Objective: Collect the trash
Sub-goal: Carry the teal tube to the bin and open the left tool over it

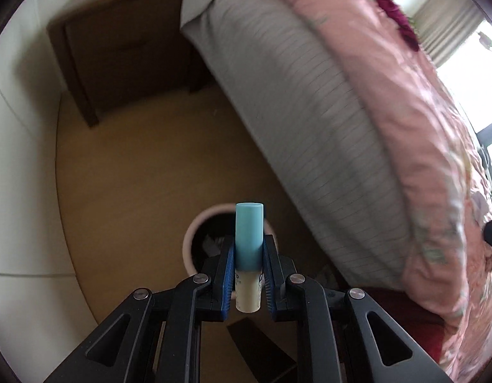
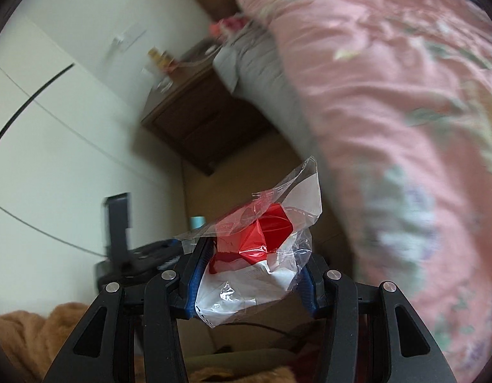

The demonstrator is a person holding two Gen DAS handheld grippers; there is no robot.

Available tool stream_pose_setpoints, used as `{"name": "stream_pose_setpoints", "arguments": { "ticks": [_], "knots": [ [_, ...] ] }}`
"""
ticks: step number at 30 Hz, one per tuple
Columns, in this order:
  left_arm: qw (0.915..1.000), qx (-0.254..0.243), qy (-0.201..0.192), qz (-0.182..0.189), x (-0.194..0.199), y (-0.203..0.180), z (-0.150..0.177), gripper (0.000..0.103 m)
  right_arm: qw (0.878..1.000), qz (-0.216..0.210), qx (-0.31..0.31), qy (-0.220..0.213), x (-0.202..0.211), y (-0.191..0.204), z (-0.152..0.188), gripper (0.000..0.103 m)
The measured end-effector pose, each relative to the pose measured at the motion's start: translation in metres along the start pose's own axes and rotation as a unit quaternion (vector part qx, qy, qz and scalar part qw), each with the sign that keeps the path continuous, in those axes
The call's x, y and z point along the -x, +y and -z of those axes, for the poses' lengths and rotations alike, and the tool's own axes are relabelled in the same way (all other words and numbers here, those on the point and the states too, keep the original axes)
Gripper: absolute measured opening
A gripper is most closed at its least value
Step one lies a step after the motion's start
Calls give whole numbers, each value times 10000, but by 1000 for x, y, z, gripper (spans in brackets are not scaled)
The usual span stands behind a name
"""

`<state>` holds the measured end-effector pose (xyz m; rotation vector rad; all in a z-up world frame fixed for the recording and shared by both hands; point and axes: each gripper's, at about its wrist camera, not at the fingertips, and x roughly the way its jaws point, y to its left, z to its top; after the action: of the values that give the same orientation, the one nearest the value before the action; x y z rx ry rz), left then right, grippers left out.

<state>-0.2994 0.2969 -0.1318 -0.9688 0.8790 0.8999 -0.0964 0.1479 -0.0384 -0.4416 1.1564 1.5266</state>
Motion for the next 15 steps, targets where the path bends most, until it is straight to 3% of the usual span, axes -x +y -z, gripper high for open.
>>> {"name": "stream_pose_setpoints", "arguments": {
  "ticks": [8,15],
  "knots": [
    [9978,63,655,-12,-69,8,7,18,9989,155,-171,417,-43,-1,-1,48],
    [9957,48,893,-227,-98,13,1,18,9971,284,-335,616,-62,-8,-3,48]
  ]
}}
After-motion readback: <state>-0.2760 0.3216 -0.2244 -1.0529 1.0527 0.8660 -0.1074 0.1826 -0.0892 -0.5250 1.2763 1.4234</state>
